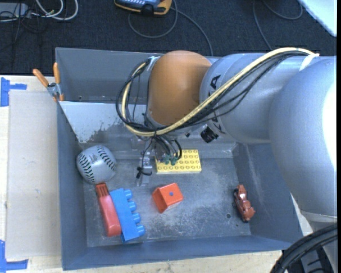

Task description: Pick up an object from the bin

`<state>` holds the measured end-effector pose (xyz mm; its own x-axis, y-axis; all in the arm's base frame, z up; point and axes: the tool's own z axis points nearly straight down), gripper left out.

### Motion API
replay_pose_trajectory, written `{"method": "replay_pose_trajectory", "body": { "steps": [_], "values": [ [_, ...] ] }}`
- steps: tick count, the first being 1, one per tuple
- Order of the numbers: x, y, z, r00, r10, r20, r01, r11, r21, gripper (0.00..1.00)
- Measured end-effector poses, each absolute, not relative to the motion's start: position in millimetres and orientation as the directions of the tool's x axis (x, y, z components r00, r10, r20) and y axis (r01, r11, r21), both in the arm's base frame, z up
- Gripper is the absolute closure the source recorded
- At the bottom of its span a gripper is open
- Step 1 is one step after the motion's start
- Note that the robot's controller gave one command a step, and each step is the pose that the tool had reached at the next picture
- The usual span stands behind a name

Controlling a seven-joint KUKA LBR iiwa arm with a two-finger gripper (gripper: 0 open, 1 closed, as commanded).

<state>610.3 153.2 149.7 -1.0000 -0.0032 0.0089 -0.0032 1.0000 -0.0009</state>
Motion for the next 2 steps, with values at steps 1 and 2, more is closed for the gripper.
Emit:
{"method": "replay_pose_trajectory", "body": {
  "steps": [1,2],
  "values": [
    [611.9,152.7,154.7,-1.0,-0.001,0.002,-0.001,1.0,0.0,0.0],
    [592.7,129.5,135.9,-0.998,0.06,-0.002,0.06,0.998,0.003,0.0]
  ]
}}
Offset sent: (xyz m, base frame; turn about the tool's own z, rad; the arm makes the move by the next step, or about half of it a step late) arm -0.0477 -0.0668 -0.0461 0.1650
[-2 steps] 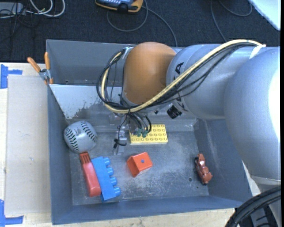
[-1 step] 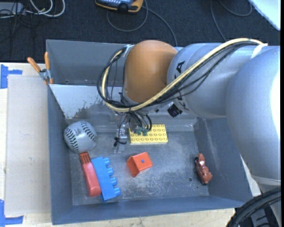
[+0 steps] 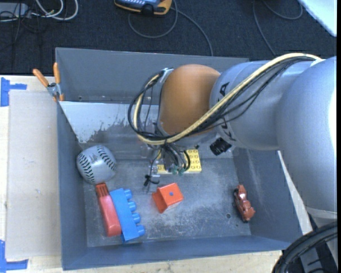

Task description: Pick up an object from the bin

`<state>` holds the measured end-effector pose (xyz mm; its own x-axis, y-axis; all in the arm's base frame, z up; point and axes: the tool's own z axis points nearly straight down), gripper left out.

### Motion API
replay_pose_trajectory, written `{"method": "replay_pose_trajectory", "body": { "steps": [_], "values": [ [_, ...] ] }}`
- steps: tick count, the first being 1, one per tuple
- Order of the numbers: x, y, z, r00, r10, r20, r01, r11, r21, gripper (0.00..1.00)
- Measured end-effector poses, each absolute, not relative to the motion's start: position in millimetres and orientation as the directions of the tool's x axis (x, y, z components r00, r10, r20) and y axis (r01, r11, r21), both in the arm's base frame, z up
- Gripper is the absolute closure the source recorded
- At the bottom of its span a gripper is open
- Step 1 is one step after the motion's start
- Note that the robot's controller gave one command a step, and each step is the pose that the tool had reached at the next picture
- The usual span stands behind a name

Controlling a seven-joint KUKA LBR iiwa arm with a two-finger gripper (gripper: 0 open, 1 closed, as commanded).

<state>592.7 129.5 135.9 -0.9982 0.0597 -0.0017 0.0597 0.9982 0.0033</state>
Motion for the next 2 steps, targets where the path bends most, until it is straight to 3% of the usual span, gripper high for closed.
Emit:
{"method": "replay_pose_trajectory", "body": {
  "steps": [1,2],
  "values": [
    [586.5,99.0,98.8,-0.995,0.105,0.005,0.105,0.995,-0.002,0.0],
    [593.7,73.2,98.5,-0.999,0.047,0.011,0.047,0.999,0.001,0.0]
  ]
}}
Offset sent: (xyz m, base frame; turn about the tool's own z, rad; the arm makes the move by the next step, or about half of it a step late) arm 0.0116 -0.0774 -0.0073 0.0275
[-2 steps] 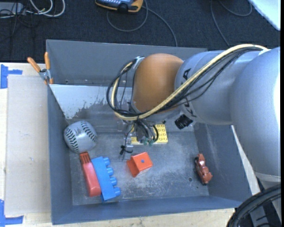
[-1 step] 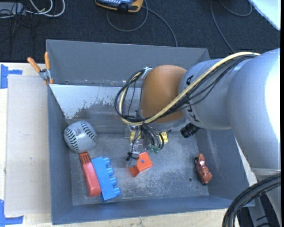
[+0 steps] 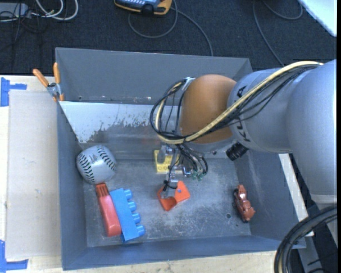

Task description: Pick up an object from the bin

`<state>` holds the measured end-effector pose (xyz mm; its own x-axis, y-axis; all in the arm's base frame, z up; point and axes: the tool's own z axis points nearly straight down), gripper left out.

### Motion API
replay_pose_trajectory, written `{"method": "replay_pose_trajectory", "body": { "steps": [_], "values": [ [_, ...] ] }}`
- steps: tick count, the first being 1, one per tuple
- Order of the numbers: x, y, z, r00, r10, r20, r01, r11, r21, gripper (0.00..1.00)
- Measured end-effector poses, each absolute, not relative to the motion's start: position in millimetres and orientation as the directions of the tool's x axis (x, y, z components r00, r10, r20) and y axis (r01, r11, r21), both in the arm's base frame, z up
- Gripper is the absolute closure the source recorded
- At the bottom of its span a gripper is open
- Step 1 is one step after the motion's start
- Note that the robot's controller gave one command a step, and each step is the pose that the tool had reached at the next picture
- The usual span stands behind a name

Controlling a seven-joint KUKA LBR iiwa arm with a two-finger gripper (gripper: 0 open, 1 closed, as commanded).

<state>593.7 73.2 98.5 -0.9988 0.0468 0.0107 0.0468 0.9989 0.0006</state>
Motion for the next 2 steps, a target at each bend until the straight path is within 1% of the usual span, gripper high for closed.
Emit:
{"method": "replay_pose_trajectory", "body": {
  "steps": [1,2],
  "values": [
    [589.6,32.1,94.5,-0.994,0.112,-0.007,0.112,0.994,0.002,0.0],
    [577.0,17.1,75.1,-0.953,0.302,0.006,0.302,0.953,-0.002,1.0]
  ]
}}
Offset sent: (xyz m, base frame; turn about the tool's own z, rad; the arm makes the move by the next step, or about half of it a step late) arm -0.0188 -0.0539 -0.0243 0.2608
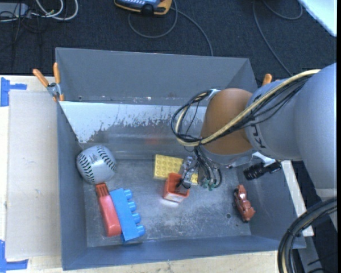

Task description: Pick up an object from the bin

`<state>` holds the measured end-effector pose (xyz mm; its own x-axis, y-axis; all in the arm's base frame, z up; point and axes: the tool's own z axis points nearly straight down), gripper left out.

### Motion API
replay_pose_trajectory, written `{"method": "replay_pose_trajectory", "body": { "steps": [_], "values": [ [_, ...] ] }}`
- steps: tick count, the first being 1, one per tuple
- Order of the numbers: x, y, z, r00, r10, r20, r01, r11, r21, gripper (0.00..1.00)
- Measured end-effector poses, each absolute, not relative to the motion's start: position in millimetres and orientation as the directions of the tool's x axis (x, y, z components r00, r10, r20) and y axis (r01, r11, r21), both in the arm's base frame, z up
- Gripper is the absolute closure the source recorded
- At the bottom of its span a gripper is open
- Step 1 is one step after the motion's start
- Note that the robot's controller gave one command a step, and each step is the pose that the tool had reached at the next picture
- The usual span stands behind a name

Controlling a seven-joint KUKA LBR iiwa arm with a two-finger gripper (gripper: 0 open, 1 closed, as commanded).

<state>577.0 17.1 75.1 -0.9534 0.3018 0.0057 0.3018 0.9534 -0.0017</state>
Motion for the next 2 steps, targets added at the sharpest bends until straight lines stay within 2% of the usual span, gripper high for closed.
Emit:
{"method": "replay_pose_trajectory", "body": {
  "steps": [1,2],
  "values": [
    [576.3,19.4,75.4,-0.953,0.302,0.007,0.302,0.953,-0.001,1.0],
    [590.5,14.6,246.2,-0.973,0.229,-0.003,0.229,0.973,0.001,1.0]
  ]
}}
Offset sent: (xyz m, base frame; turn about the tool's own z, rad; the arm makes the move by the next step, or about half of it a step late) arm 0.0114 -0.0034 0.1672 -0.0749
